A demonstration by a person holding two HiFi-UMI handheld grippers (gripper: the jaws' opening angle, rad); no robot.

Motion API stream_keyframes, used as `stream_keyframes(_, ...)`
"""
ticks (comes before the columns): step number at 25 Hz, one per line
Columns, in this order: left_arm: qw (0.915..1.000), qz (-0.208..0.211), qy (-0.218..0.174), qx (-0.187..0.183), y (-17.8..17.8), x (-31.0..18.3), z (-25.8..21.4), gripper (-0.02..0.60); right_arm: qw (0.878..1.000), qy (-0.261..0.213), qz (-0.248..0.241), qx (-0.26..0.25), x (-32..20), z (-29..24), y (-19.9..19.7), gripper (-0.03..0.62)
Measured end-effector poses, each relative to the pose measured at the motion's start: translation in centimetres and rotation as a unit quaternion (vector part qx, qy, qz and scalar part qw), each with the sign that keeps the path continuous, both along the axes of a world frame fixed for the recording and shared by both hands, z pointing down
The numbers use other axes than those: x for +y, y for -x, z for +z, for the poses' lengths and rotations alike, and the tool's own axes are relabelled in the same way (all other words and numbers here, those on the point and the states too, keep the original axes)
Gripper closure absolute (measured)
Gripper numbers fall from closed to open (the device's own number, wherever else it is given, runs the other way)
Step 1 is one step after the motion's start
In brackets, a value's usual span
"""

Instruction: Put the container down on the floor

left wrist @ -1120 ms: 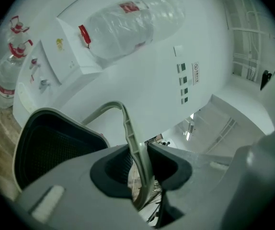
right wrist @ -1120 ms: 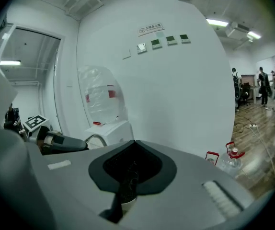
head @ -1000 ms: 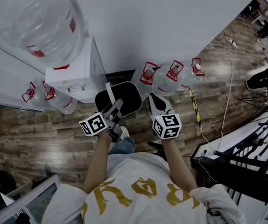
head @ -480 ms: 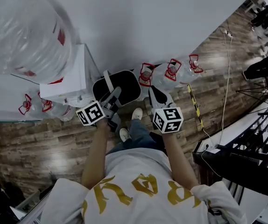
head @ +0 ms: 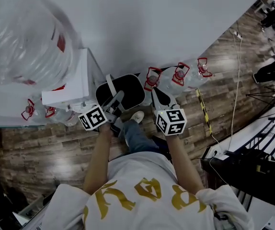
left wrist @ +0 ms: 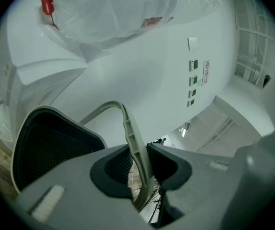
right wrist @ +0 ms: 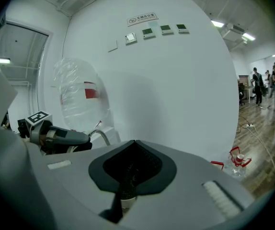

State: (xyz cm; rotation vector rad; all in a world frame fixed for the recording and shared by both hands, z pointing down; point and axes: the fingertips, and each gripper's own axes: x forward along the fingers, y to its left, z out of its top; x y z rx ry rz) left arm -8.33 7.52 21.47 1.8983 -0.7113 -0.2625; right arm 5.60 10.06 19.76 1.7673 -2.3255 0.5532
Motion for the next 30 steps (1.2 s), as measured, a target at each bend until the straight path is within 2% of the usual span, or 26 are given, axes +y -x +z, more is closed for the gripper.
stream_keyframes(18,0.9984,-0.009,0.052,-0.019,0.4,-2.8,7.3,0.483,0.997,0.07,-0.015,0.01,-2.6,6.4,-0.5,0.569)
stream_keyframes(30,0.9951,-0.01,0.09,-0.04,-0.3,-5.3,14.1,0.486,0.992,0.124,-0.034,0.016,-5.0,12.5,-1.1,0.569)
